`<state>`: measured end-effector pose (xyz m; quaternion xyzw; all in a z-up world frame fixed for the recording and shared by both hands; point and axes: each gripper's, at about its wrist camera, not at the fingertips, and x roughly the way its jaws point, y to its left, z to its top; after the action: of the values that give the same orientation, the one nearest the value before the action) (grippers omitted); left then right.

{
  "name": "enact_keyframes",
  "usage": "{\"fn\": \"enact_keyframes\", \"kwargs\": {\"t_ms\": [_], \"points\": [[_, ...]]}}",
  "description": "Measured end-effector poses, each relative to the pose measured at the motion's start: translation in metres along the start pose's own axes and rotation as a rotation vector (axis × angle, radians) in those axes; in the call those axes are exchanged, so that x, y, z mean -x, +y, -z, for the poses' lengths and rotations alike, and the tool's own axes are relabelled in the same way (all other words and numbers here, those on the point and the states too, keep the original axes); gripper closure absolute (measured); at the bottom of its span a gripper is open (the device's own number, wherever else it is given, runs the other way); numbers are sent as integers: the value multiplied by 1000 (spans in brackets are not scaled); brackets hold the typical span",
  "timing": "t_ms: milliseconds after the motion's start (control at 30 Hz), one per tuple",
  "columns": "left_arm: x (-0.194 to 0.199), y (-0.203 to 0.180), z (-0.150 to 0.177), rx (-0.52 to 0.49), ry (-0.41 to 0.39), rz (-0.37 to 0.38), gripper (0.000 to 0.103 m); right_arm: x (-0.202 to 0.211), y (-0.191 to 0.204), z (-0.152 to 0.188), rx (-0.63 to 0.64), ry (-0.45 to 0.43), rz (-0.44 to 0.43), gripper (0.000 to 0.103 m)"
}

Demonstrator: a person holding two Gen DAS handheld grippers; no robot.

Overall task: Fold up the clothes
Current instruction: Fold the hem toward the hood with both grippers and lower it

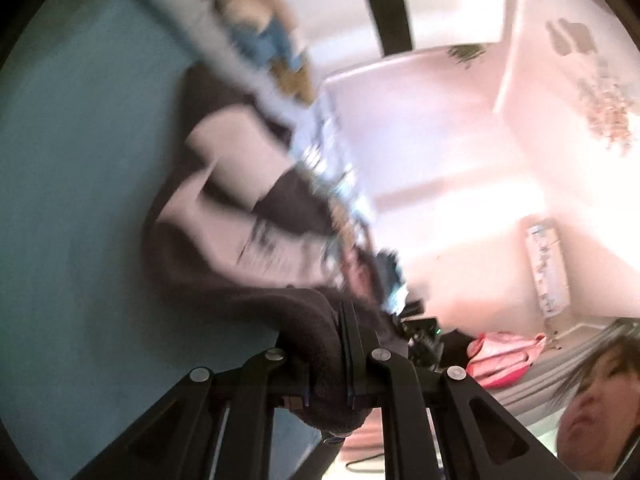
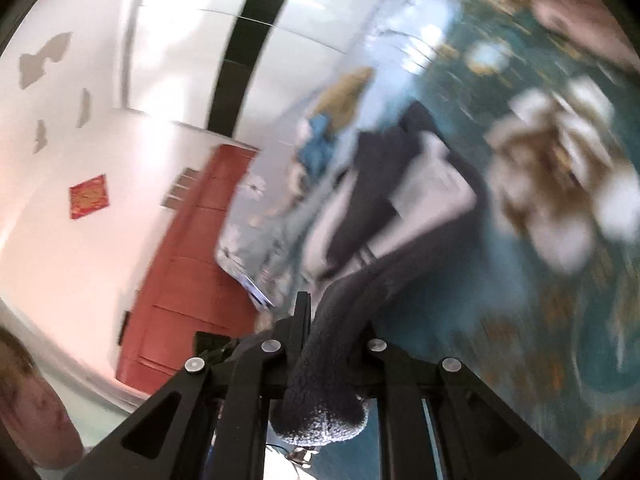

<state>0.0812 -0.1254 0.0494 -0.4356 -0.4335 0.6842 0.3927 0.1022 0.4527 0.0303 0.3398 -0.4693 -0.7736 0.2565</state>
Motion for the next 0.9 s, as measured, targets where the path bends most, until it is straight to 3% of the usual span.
{"fn": "enact_keyframes", "kwargs": {"t_ms": [100, 267, 433, 733, 800, 833, 900], "points": [[-14, -1, -48, 26, -57, 41, 91, -23, 6, -42, 14, -9, -1, 91], [-40, 33, -130, 184, -139, 55, 91, -75, -14, -118, -59, 9, 21, 90], [-63, 76, -186, 260, -181, -31, 90, -129, -57, -166, -173, 41, 93, 90], [-106, 136, -199, 383, -164, -162, 90, -163, -116, -178, -360, 49, 151, 89], [-109, 134, -196, 369, -157, -174, 89, -160, -113, -179, -363, 49, 138, 80], [-108, 127, -195, 342, -156, -169, 83, -159, -107, -180, -345, 52, 136, 76], [-102, 108, -194, 274, -154, -150, 60, -154, -94, -184, -306, 56, 119, 48]]}}
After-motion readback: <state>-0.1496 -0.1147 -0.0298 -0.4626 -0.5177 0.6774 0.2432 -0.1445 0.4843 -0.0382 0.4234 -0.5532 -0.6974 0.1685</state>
